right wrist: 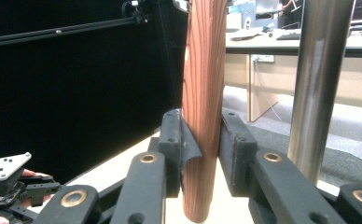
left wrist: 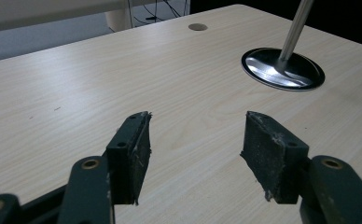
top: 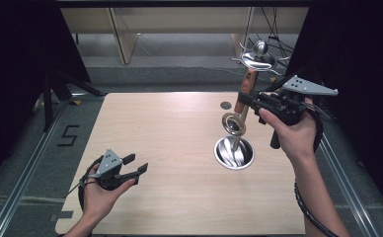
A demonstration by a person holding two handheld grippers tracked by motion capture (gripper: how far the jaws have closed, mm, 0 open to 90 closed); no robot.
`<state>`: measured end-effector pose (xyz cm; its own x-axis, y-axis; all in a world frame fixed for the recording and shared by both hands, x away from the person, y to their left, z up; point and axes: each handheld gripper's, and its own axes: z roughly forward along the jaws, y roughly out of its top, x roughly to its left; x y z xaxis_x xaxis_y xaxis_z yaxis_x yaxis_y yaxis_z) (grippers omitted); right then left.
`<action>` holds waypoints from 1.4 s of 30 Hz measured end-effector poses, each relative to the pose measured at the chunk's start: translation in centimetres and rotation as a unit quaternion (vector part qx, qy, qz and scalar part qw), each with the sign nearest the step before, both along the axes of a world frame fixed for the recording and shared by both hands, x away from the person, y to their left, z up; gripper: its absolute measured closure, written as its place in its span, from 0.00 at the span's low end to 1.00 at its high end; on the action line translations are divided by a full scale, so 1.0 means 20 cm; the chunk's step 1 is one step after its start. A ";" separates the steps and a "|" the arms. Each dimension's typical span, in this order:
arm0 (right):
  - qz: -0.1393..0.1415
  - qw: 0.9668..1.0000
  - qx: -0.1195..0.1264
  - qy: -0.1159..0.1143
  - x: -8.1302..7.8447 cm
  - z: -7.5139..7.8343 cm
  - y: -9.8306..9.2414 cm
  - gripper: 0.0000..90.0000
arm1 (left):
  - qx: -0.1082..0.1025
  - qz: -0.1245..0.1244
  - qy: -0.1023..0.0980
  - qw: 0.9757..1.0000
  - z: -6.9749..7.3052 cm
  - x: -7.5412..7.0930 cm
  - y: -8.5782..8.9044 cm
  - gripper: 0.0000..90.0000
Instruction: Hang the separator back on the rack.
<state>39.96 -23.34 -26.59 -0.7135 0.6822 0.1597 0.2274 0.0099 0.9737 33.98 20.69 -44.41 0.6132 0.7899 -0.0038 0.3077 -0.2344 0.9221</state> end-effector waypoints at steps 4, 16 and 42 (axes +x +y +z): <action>-0.001 1.000 -0.001 0.001 0.00 0.00 -0.01 0.81 | -0.001 -0.001 0.000 1.000 0.00 0.00 0.00 0.45; -0.014 1.000 0.003 0.000 0.00 -0.01 -0.04 0.77 | -0.002 0.003 -0.001 1.000 0.00 0.00 0.00 0.45; -0.088 0.993 -0.074 0.038 -0.14 -0.21 -0.23 0.50 | -0.002 0.006 0.000 1.000 -0.01 0.00 0.02 0.44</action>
<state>37.22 -27.89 -30.76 -0.5716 0.8147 0.0972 0.3107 0.1053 0.9447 34.06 21.10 -44.53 0.6034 0.7974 -0.0063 0.3098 -0.2271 0.9233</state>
